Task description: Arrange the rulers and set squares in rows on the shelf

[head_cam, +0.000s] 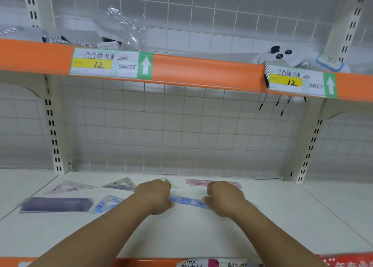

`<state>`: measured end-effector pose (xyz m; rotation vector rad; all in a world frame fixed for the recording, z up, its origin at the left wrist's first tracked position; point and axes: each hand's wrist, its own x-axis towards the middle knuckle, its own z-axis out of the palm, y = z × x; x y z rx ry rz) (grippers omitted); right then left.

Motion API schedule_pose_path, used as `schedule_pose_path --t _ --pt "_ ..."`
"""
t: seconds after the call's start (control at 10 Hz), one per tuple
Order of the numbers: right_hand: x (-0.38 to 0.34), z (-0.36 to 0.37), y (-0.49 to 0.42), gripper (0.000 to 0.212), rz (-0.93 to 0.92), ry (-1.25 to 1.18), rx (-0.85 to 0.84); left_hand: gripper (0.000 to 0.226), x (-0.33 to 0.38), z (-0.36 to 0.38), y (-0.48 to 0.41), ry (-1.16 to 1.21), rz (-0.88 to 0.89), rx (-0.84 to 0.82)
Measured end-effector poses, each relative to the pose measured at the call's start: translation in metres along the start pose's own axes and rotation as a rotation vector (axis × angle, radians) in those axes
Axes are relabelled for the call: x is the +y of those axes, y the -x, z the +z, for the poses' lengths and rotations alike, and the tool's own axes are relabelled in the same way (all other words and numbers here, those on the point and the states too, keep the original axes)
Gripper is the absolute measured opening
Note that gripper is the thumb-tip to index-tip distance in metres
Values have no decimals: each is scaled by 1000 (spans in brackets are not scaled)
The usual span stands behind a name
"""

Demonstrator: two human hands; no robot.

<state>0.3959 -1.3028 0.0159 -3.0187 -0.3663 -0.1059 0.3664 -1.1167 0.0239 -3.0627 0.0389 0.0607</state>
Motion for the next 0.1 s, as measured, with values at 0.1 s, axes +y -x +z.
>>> schedule_pose_path --t 0.1 --pt "4 -2 4 19 26 -127 -6 25 5 -4 4 112 27 -10"
